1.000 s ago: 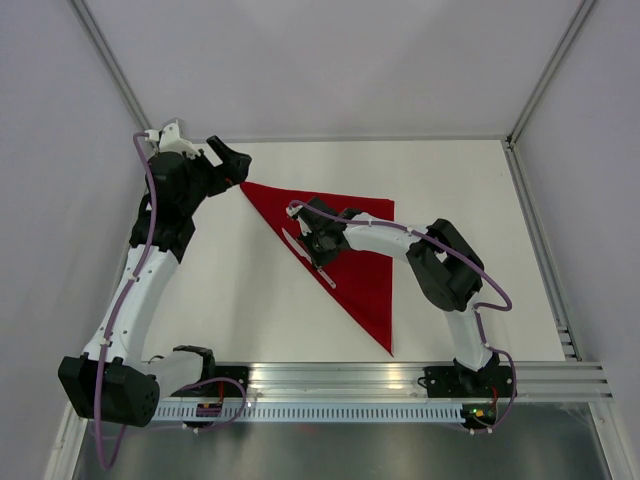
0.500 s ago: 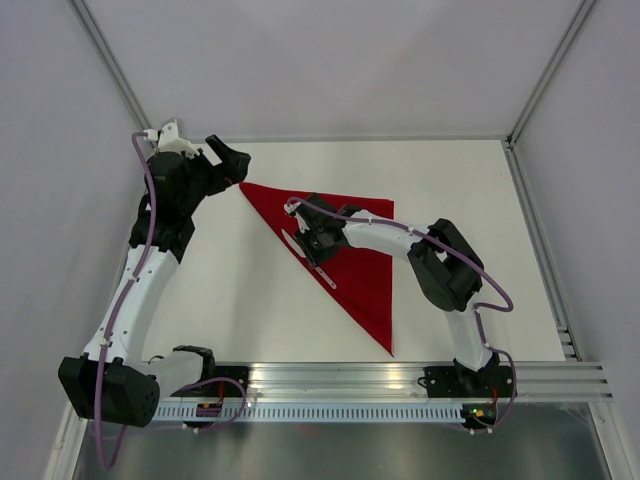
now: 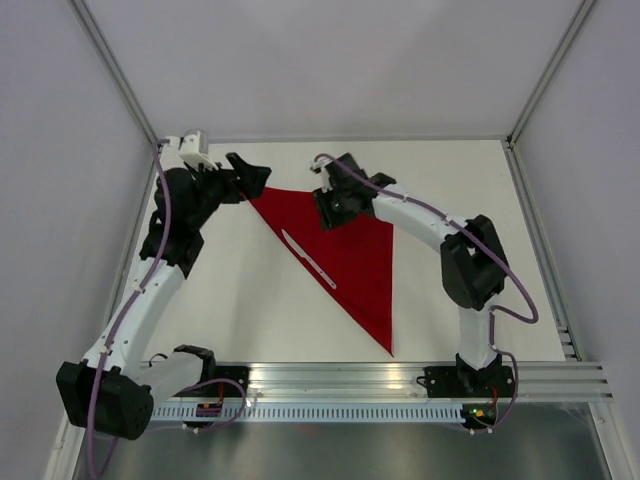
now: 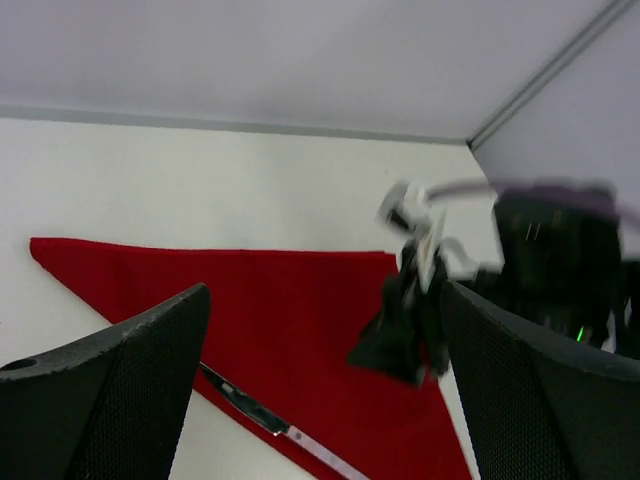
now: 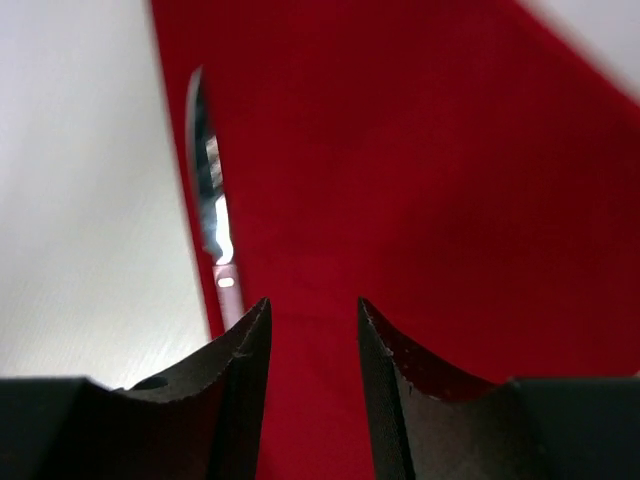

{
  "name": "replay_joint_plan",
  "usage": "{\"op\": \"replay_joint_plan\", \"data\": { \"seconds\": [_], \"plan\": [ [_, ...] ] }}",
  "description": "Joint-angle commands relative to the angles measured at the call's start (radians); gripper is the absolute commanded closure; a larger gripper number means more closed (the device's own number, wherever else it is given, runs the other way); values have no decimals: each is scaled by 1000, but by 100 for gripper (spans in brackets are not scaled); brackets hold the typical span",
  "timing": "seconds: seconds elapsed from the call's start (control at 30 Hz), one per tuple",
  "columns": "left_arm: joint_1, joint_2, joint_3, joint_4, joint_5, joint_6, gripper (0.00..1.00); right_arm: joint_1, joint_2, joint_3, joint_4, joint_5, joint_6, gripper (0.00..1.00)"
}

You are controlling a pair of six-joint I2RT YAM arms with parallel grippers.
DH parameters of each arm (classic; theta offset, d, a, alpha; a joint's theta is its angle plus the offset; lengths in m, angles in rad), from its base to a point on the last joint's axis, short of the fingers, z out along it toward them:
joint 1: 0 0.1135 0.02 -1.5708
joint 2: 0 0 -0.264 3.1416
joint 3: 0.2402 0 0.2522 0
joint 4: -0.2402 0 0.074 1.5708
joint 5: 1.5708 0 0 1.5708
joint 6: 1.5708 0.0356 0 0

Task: Fold the napkin, place the utensils inside, and roll it up
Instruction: Place the utensil onto the napkin, then fold the napkin

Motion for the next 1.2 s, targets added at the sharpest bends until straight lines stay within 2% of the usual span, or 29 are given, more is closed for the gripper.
{"op": "replay_joint_plan", "data": {
  "seconds": [0.0,0.03,0.07,0.1,0.13,0.2,0.23,0.3,0.33,0.53,0.77,0.93,1.13,1.17],
  "plan": [
    [-162,-91,-129,138,-59,200,0,-230,-144,10,1,-23,-9,54],
    [-285,-101,-164,164,-110,248,0,-272,-160,2,2,-46,-18,54],
    [-347,-127,-209,202,-193,330,0,-315,-186,-11,6,-63,-21,54],
    [-403,-140,-315,319,-213,363,0,-405,-198,-16,4,-87,-21,54],
    [-503,-149,-370,381,-251,392,0,-448,-207,-19,1,-139,-23,54],
    [-590,-166,-509,495,-305,478,0,-580,-240,-28,-10,-188,-29,54],
    [-657,-167,-545,562,-313,498,0,-619,-252,-51,-10,-228,-35,54],
    [-717,-152,-629,624,-324,546,0,-730,-286,-74,-4,-253,-50,53],
    [-786,-141,-654,682,-319,567,0,-757,-295,-88,1,-264,-55,53],
    [-1062,19,-692,750,-475,750,0,-861,-342,-226,79,-302,-72,53],
    [-1253,236,-668,840,-577,900,0,-901,-307,-228,87,-338,-82,55],
    [-1366,420,-623,1003,-638,1014,1,-904,-301,-229,98,-327,-93,55],
    [-1429,612,-535,1090,-660,1083,10,-904,-289,-226,104,-330,-96,57],
    [-1429,621,-519,1083,-643,1077,16,-904,-287,-228,105,-330,-99,57]
  ]
}}
